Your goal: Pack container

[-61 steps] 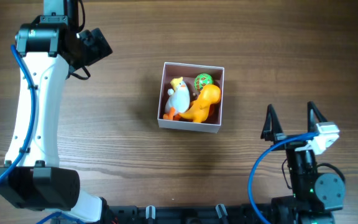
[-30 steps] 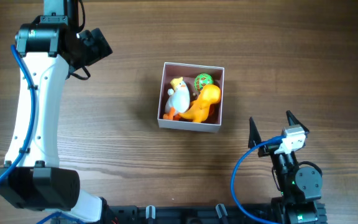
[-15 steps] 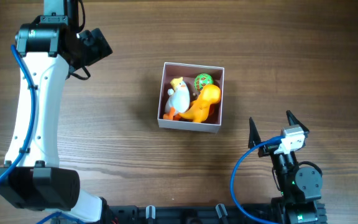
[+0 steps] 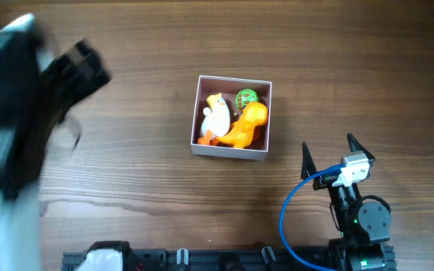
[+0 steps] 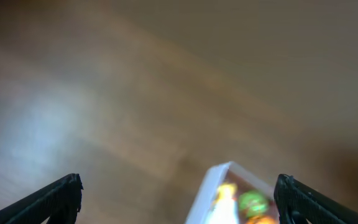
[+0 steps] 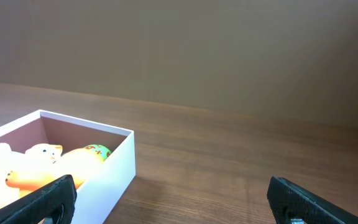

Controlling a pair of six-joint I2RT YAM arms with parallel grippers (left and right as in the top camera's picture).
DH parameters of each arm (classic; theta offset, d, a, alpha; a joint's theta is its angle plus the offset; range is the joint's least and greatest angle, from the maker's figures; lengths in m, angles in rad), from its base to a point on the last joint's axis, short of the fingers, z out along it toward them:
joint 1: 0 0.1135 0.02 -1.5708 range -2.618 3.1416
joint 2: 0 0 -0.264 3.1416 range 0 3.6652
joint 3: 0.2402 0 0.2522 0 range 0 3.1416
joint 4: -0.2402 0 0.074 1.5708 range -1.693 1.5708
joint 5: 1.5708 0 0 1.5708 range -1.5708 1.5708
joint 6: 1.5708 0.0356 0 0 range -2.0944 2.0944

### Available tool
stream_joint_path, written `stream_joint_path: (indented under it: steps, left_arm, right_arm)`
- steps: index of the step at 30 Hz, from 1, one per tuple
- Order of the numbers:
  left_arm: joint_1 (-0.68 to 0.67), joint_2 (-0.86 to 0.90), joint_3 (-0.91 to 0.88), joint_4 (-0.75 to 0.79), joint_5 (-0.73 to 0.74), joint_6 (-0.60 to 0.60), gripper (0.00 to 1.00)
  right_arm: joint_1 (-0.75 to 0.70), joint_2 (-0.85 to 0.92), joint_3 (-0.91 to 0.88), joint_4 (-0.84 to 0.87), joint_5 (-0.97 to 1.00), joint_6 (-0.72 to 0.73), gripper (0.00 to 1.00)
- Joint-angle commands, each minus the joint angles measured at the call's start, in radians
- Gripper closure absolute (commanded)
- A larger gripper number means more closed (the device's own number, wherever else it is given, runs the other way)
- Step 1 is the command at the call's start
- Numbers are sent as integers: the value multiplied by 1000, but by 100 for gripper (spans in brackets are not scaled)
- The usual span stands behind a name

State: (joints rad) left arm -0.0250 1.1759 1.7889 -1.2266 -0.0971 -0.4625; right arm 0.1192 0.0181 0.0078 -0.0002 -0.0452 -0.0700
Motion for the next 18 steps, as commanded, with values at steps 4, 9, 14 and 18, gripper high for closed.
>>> stream_joint_path:
  steps: [4, 9, 14, 18]
  left_arm:
    - [3, -556, -64, -9, -78, -14, 0]
    - [11, -908, -323, -7, -99, -14, 0]
    - [11, -1048, -658, 126, -94, -14, 0]
    - [11, -1085, -989, 405, -79, -13, 0]
  right_arm:
    - [5, -14, -3, 2, -16, -9, 0]
    - [5, -14, -3, 2, -16, -9, 0]
    - [5, -14, -3, 2, -16, -9, 0]
    - [5, -14, -3, 2, -16, -9, 0]
